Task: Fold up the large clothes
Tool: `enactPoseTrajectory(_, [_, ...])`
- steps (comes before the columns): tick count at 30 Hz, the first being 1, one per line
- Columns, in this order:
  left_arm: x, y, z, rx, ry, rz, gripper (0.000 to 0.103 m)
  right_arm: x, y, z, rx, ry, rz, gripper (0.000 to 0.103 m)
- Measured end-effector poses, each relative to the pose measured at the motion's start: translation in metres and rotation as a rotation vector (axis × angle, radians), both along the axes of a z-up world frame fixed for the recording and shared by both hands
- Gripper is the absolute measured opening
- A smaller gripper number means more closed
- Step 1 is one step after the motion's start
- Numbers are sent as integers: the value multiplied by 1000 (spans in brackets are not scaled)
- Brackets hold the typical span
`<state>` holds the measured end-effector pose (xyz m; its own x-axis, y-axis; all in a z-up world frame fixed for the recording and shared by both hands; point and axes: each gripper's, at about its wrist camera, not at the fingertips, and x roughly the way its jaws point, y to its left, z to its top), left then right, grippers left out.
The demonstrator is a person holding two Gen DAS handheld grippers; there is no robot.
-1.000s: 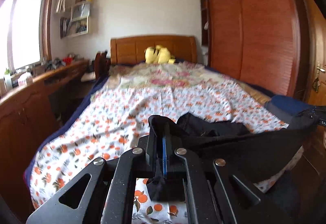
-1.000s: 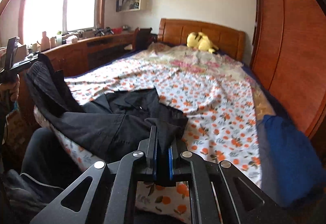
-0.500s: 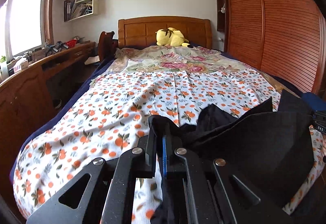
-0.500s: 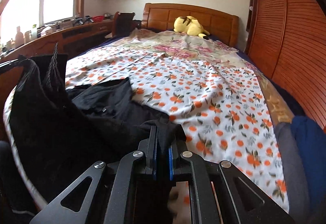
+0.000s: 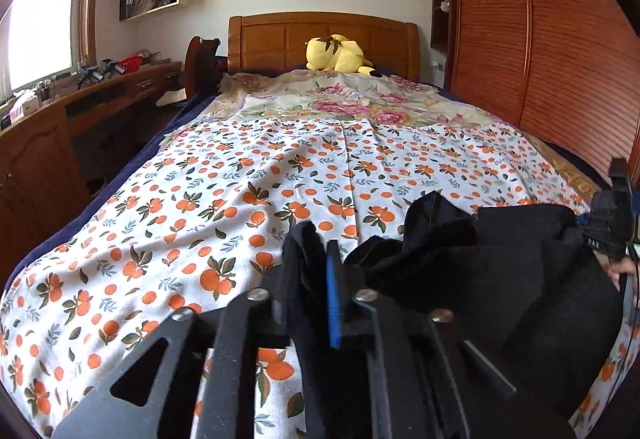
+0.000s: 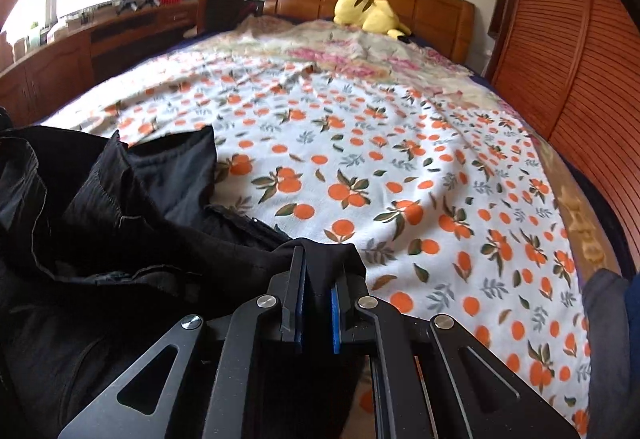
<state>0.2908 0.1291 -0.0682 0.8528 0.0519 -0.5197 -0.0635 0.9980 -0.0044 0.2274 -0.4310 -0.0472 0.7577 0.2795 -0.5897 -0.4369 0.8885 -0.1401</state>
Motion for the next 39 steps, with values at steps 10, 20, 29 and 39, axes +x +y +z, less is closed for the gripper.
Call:
enactPoseTrajectory(10, [3,2,-7,-52,28,-110,80,52,22,11,13,58,-59,8])
enactPoseTrajectory(20, [-4,-4,-4,-63,13,-120,80,110,38,16,24,93,-221,9])
enactPoseTrajectory(29, [-2,-21,-8,-87,28,-177,80,107,25,37,134,145,-198,64])
enactPoseTrajectory(39, [1,-47,-9,-86,38,-236,80,103,12,5,55,232,-183,67])
